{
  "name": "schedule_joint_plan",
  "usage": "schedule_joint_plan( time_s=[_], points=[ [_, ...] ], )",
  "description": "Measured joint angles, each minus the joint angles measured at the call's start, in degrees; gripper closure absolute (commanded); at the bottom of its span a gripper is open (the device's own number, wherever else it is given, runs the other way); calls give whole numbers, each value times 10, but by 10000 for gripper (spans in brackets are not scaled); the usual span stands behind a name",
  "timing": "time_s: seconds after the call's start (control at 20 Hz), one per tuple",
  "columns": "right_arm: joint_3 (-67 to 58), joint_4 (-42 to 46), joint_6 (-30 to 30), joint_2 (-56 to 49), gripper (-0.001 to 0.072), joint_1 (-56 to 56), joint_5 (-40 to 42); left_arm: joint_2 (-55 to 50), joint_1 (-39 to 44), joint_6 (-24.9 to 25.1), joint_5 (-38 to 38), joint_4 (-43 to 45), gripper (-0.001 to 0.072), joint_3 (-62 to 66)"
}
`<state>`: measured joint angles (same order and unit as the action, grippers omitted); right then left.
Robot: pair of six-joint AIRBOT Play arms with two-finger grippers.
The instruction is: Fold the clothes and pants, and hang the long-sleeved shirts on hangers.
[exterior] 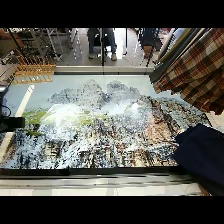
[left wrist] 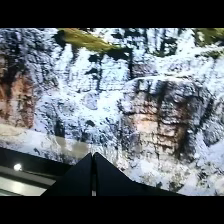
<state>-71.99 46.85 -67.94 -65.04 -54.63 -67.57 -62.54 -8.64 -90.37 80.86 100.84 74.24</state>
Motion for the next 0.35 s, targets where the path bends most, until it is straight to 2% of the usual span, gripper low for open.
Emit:
schedule_joint_plan(
  time_s=[0.1, 0.15, 0.2, 0.25, 0.35],
  points=[
    [8, 69, 6, 0, 258, 103, -3, 0, 0, -18, -9, 27, 697, 0],
    [11, 114, 6, 0, 141, 150, 10, 0, 0, -25, -12, 37, 697, 0],
    [12, 153, 9, 0, -8, 188, 32, 0, 0, -29, -14, 43, 697, 0],
    [14, 186, 11, 1, 31, 218, 62, 0, 0, -32, -17, 49, 697, 0],
    [15, 233, 13, 2, 28, 267, 144, 0, 0, -38, -19, 56, 697, 0]
  ],
)
